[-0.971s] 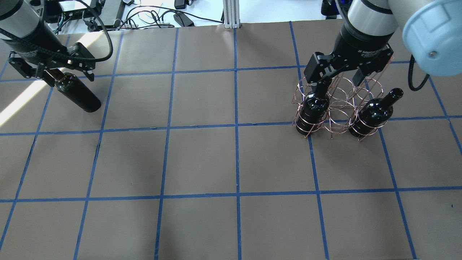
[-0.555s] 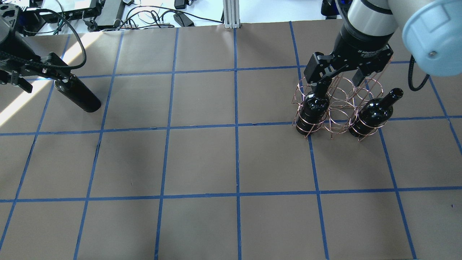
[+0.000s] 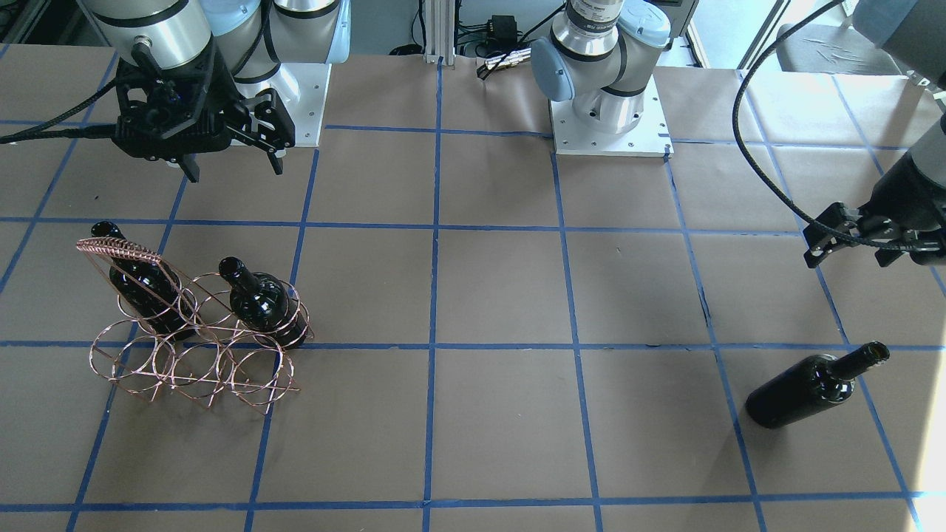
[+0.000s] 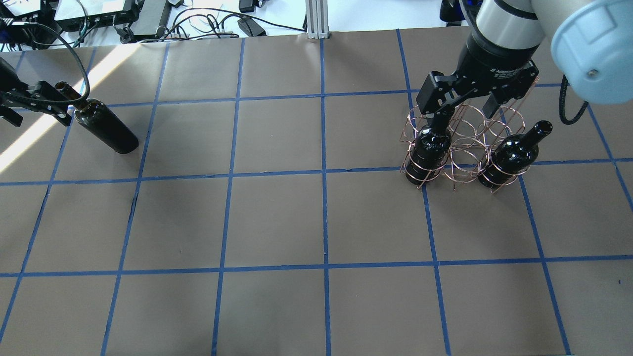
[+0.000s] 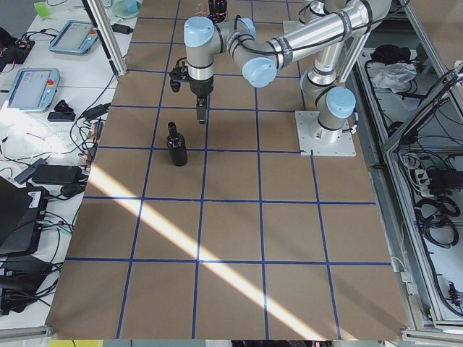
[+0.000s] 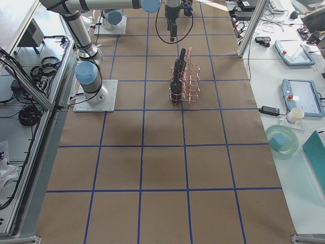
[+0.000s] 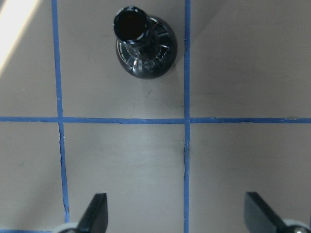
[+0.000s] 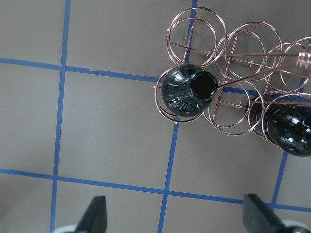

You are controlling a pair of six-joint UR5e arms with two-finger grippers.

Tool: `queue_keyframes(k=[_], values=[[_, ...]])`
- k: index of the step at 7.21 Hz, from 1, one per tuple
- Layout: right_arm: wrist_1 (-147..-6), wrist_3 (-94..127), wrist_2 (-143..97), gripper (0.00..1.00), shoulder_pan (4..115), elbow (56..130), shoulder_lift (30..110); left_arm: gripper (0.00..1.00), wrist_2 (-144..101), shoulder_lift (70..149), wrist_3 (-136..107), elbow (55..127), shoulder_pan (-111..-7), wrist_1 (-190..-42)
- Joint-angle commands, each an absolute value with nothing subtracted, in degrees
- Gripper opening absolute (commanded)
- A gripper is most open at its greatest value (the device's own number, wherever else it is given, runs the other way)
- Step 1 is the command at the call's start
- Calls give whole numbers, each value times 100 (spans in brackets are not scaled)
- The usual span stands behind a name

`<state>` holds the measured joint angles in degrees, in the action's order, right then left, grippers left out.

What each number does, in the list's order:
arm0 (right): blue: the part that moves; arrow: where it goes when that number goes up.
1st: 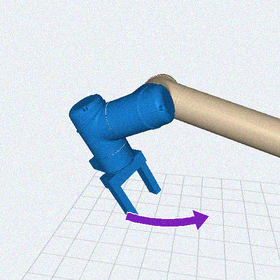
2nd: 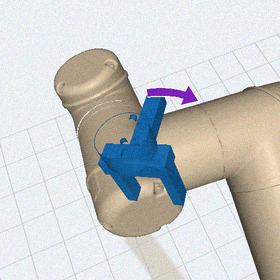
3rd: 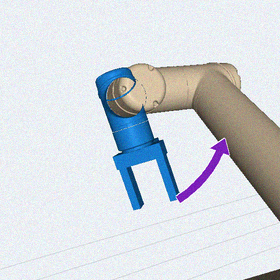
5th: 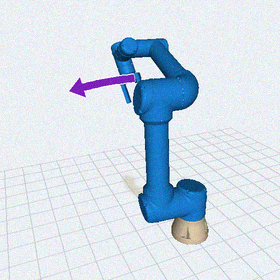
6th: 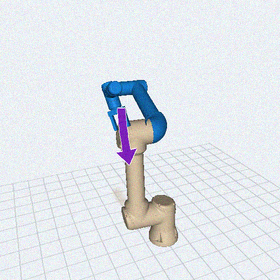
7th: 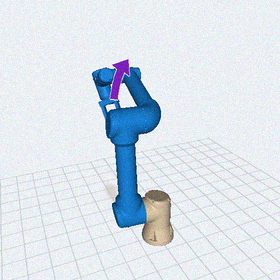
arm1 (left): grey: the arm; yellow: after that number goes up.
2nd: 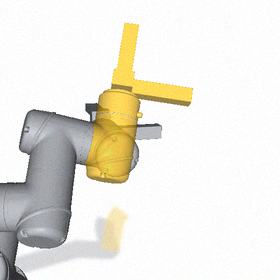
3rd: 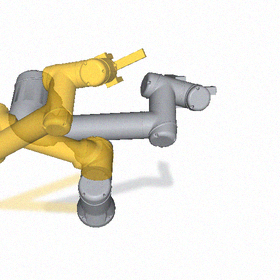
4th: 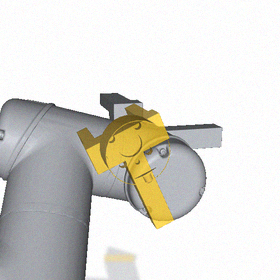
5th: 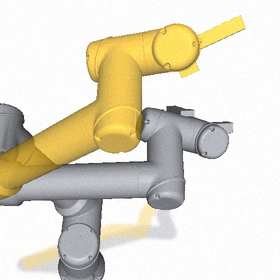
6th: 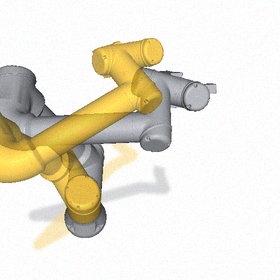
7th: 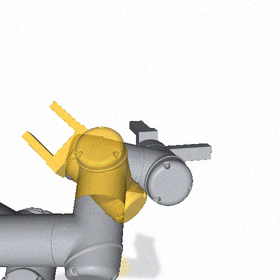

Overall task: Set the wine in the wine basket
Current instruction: 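Lower the left gripper onto the neck of the loose dark wine bottle and grasp it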

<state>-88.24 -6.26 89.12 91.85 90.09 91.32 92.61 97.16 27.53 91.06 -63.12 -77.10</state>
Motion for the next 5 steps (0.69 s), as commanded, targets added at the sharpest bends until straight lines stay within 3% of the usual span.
queue_keyframes(k=[1, 5], values=[[-8824, -633, 8912, 100, 9185, 9009, 9132, 100, 9246, 10210, 2847, 8547, -6293, -7532], [-8824, -633, 8912, 100, 9185, 9009, 9132, 100, 9081, 10801, 2821, 7894, -6302, -7506]])
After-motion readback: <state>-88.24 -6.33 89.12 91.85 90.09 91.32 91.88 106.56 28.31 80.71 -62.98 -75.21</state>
